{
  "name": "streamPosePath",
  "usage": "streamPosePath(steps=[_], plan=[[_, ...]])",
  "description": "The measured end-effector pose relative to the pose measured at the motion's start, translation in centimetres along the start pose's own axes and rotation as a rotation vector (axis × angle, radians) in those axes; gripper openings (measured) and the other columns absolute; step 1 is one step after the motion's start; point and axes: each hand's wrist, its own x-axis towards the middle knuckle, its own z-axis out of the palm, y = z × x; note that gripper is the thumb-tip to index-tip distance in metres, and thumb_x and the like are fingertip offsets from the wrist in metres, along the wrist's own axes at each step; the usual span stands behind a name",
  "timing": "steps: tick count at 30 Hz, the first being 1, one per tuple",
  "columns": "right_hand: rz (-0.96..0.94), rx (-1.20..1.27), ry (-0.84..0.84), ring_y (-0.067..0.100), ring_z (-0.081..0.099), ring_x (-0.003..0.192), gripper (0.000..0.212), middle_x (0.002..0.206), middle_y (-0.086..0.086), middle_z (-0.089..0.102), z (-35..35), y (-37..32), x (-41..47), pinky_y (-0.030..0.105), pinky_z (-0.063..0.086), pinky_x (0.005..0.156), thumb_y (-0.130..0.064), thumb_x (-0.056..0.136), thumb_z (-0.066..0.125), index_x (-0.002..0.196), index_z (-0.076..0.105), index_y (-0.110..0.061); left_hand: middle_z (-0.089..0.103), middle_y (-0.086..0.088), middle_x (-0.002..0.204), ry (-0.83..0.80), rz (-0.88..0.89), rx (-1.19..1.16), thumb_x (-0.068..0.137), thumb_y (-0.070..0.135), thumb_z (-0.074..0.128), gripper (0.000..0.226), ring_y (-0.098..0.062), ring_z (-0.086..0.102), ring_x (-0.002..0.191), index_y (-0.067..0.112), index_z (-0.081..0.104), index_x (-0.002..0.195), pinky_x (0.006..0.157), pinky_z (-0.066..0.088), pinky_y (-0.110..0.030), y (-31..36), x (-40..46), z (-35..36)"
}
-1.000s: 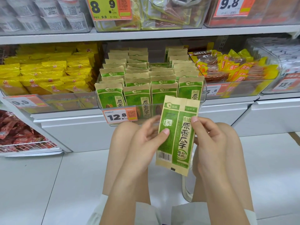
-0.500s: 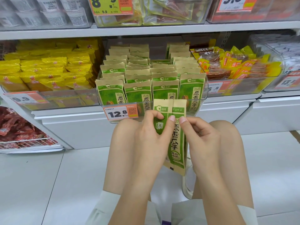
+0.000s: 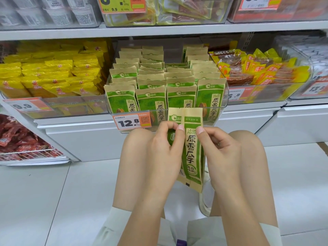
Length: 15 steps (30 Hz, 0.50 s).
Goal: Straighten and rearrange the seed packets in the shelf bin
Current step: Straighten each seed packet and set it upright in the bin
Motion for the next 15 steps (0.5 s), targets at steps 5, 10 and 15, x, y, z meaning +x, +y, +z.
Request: streamPosePath(steps=[5,10,15], plan=[[-0.009,0.041,-0.149,0.009,0.067,0.078,0.019,0.083,0.0,0.075,-0.1,-0.1,-0.1,0.021,0.052,0.069,-0.028,0.087,0.06,0.091,0.075,-0.017,0.066,-0.01,0.079,0.012,-0.083,-0.237,0.088,0.045,0.057,0.026,-0.03,0.061,0.075,0.018,0.06,0.09,0.068,0.05,-0.046,0.0,0.3,-0.2],[0.02,0.07,-0.199,0.013,0.07,0.082,0.012,0.084,0.0,0.076,0.0,-0.1,0.0,0.023,0.055,0.074,-0.025,0.08,0.07,0.09,0.075,-0.02,0.06,0.006,0.072,-0.109,-0.159,-0.454,0.083,0.041,0.065,0.044,-0.007,0.056,0.068,0.001,0.051,0.096,0.061,0.045,-0.018,0.3,0.4,-0.8],[0.044,0.082,-0.211,0.013,0.07,0.081,0.013,0.082,0.001,0.076,0.1,-0.3,0.0,0.025,0.055,0.076,-0.025,0.075,0.071,0.085,0.076,-0.018,0.059,0.011,0.065,-0.15,-0.175,-0.538,0.077,0.037,0.068,0.052,-0.006,0.056,0.062,-0.005,0.048,0.1,0.056,0.046,-0.017,0.1,0.5,-1.0]])
